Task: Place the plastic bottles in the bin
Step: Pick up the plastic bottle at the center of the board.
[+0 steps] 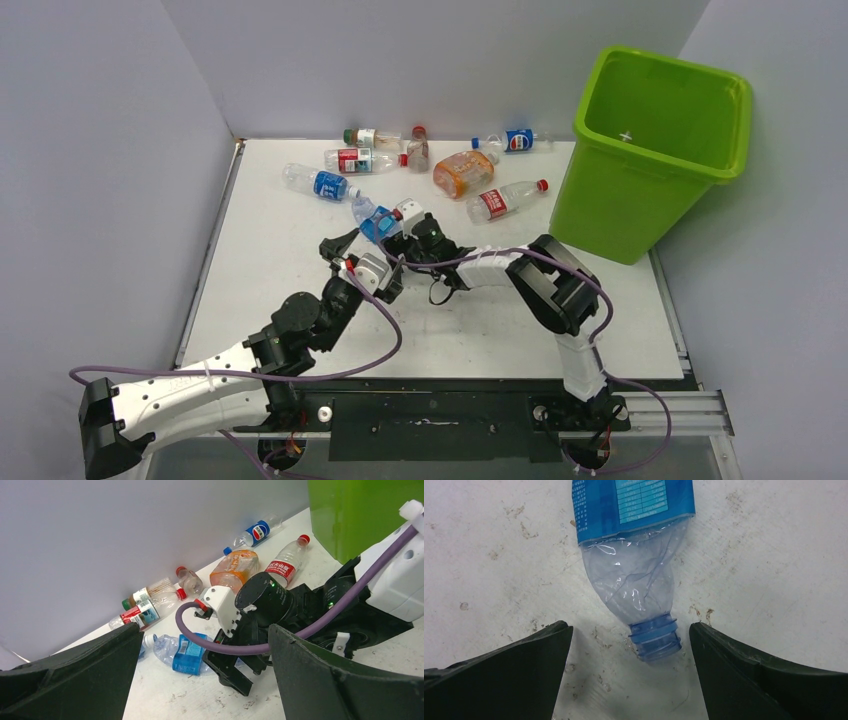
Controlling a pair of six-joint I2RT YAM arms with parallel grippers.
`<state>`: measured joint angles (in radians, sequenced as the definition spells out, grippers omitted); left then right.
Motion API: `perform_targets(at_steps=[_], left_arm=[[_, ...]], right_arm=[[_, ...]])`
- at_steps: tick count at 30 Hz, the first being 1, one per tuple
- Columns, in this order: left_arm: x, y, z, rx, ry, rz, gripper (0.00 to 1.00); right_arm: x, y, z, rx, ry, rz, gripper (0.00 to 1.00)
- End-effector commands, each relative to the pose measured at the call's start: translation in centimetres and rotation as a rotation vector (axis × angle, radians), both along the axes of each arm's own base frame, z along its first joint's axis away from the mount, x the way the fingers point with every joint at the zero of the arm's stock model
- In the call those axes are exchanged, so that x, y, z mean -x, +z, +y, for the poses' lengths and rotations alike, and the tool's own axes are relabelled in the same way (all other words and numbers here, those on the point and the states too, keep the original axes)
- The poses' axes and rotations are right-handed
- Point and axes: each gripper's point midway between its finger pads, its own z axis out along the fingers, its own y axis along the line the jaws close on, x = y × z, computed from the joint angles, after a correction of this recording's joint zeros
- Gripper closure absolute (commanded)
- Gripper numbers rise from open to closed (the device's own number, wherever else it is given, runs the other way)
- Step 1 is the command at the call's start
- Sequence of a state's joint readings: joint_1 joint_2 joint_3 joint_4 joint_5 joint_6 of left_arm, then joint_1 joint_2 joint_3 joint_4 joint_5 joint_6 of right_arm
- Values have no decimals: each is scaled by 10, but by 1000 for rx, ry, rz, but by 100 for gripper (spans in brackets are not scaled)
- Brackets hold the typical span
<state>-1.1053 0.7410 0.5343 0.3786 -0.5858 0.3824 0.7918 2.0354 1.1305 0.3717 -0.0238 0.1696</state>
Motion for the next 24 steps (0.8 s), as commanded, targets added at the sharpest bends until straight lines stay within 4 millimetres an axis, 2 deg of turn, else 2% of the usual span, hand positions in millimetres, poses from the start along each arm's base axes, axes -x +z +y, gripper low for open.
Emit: perform_targets(at_steps=[1,6,9,13,16,19,24], left_arm=[[3,16,-3,47,-24,-35,4],[3,15,-4,42,-29,-32,4],[4,16,-6,45,-39,-32,4],[5,16,-8,45,-51,-29,4],[6,17,-7,47,-54,-31,4],[7,20,-5,56,-50,-34,4],[8,26,1,72,-39,-46,4]], right_arm=[[-16,4,8,39,35,-70,9],[-13,-9,14,49,80,-48,2],[-10,-14,16,48,91,-33,17],[-7,-17,14,45,95,-18,50],[-4,-14,11,37,92,-17,66],[2,-2,8,20,97,-19,77],[23,37,-8,-22,97,-24,94]])
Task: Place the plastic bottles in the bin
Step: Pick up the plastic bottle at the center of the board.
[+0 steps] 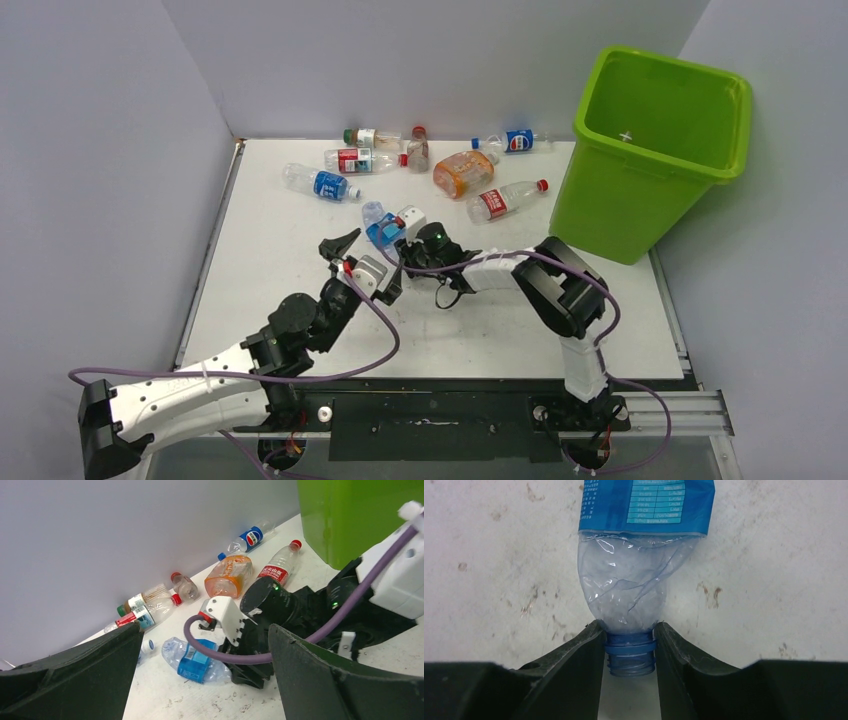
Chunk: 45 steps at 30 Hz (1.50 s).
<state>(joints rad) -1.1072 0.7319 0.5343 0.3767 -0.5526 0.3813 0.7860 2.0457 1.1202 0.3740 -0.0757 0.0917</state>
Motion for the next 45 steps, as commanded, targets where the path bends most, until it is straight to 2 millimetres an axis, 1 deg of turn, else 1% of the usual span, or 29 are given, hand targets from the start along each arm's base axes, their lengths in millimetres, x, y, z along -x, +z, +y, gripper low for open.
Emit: perform_targets(at_steps=[1,4,6,9,12,14,16,19,21,24,27,29,34,39,40,41,45], left_arm=[[4,24,6,71,-1,-41,4],[5,29,12,82,8,-57,4],[6,31,14,85,9,-71,4],[9,28,8,39,-27,-100,4],[20,13,-9,-74,-141,-153,4],[30,-2,-21,-162,-236,-198,4],[38,-14,-30,-231,-302,-242,4],[38,-22,-33,-296,-317,-275,4],[39,-27,-34,-343,-319,-300,4],[41,-36,-35,-438,-313,-356,4],[42,-48,-38,-582,-282,-416,4],[44,-50,-40,-635,-270,-437,4],[47,-39,-40,-635,-238,-480,2],[47,-33,-37,-634,-215,-500,0],[47,-33,-38,-640,-216,-502,5],[47,-34,-38,-647,-217,-505,6],[47,-39,-43,-669,-229,-504,9]], right_arm=[[25,55,-11,-70,20,-2,95],[45,77,-26,-65,19,31,95],[60,88,-38,-43,4,89,95],[83,107,-57,-28,-18,168,95],[107,132,-78,-33,-38,200,95],[122,154,-93,-39,-46,207,95],[137,173,-105,-39,-37,219,95],[160,205,-117,-63,13,221,95],[172,223,-122,-79,51,217,95],[191,241,-125,-95,116,237,95],[205,252,-124,-108,169,271,95],[210,255,-124,-107,186,291,95],[214,251,-130,-78,178,313,95],[220,246,-128,-71,200,348,95],[222,245,-128,-68,204,353,95],[223,243,-128,-62,208,359,95],[233,239,-122,-57,250,385,95]])
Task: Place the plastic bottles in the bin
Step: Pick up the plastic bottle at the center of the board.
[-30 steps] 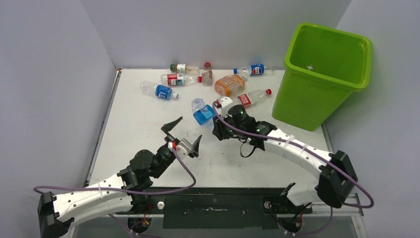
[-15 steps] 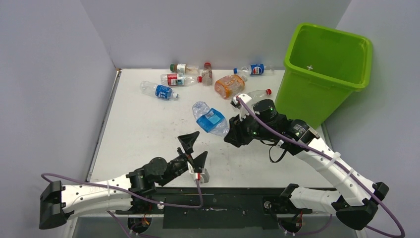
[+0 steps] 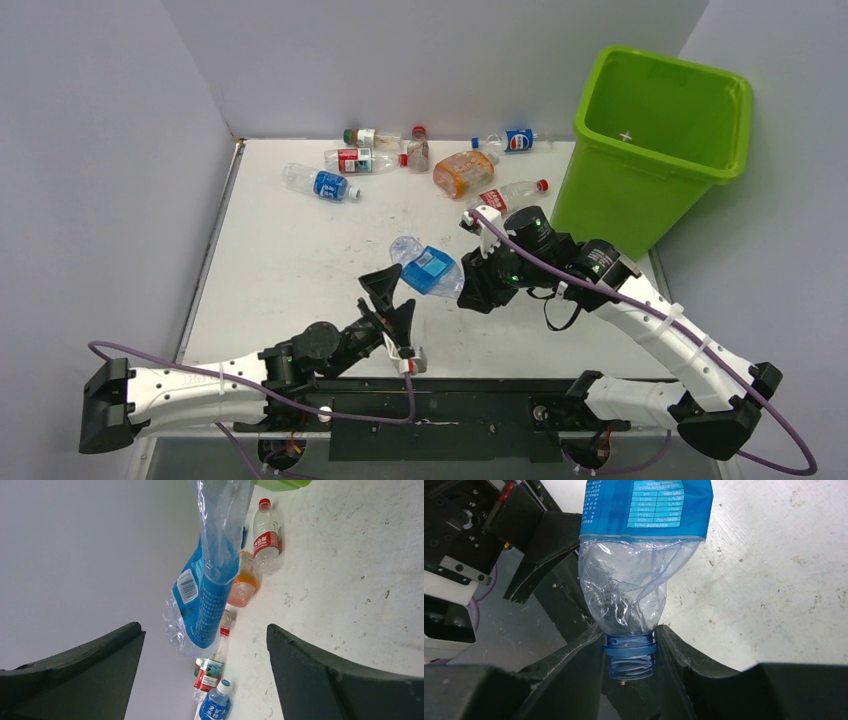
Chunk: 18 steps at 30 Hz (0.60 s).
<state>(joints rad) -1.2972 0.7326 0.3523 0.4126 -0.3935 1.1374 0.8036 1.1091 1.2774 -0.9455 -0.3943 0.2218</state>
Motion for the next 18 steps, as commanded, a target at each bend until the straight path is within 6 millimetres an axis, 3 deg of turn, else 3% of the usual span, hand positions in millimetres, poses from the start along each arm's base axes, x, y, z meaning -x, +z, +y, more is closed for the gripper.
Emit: perform_targets(at_steps=[1,7,14,18], left_arm=[[-1,16,-4,32,5,-35,10],[-4,11,-14,-9,6,-39,24],[-7,18,-11,22,35,-50,63],[-6,20,-10,27,37,-53,78]], right_arm=[[13,8,12,-35,71,8,95],[26,16,23,-51,128,2,95],[35,19,31,-62,159,0,95],[38,25,37,-89,162,-3,95]])
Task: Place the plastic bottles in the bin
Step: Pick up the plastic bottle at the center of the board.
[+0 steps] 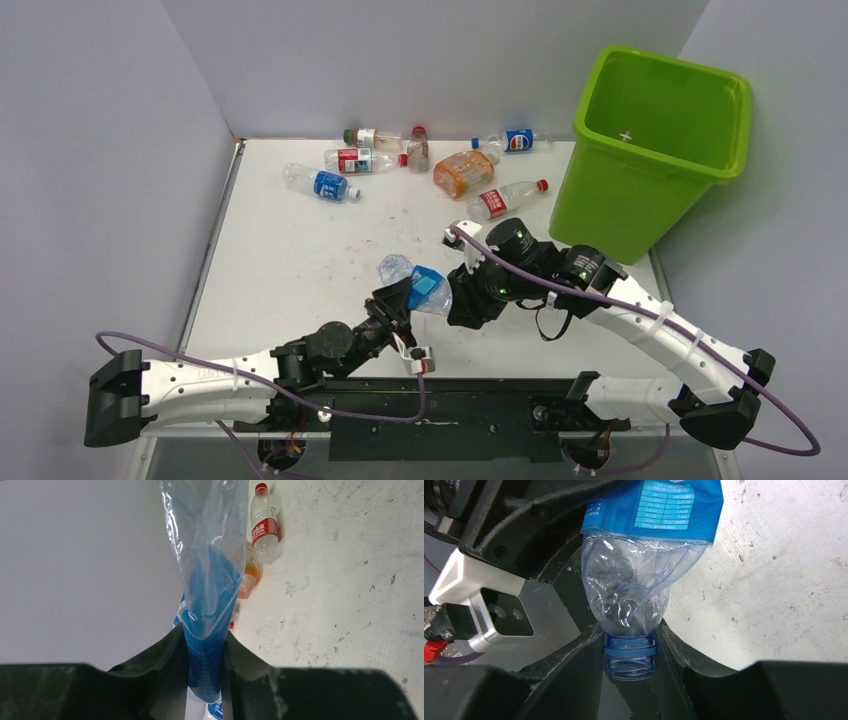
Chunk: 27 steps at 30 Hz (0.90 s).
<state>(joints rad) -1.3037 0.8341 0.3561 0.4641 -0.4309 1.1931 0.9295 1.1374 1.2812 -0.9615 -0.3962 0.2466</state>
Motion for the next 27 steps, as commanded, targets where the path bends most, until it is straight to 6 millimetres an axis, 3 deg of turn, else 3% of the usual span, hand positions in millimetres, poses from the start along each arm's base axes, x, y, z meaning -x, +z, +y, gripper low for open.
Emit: perform_targets(at_steps=[1,3,5,6,8,11,12,15,19,27], left_arm=[[1,33,-2,108,4,-23,81],[2,33,-2,111,1,-22,87],[3,35,-2,127,-1,-12,95],[3,35,-1,135,-1,-3,100],[6,35,-1,158,-13,31,100],[16,36,-7,255,-66,198,100],[19,39,-10,298,-83,270,100],[26,47,-16,434,-102,494,100],[26,65,-25,581,-104,756,100],[21,82,-48,698,-250,1128,100]], right_arm=[[6,35,20,-127,47,-41,90],[3,43,23,-149,27,-52,42],[-8,53,21,-172,-33,-105,10],[-15,59,19,-185,-64,-141,2],[-29,77,13,-226,-138,-237,10],[-47,116,1,-382,-253,-397,10],[-49,145,-7,-506,-296,-477,10],[-49,181,-31,-723,-410,-577,10],[-44,193,-42,-829,-411,-658,10],[-49,198,-29,-962,-402,-721,10]])
